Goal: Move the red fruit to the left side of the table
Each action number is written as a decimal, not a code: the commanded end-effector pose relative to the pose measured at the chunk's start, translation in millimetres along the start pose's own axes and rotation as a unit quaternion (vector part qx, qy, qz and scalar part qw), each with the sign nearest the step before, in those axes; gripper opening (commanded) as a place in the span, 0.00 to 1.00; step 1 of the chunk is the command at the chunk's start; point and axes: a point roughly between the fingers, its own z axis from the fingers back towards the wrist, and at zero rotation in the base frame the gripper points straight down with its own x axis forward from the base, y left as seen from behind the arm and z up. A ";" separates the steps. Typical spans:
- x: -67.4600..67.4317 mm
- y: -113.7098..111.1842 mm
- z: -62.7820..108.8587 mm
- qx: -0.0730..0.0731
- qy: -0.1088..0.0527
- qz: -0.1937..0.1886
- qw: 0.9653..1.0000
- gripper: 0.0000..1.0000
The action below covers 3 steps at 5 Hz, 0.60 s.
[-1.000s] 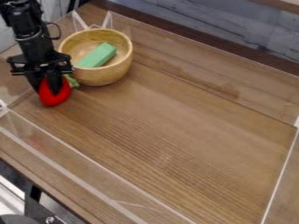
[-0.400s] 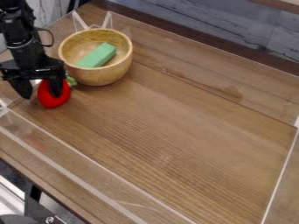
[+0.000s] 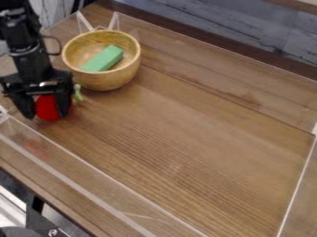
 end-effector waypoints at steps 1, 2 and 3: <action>15.3 -18.7 29.4 -0.012 -0.043 -0.007 0.999 1.00; 14.4 -28.1 36.5 -0.024 -0.047 -0.015 0.998 1.00; 14.7 -35.6 40.1 -0.032 -0.049 -0.019 0.998 1.00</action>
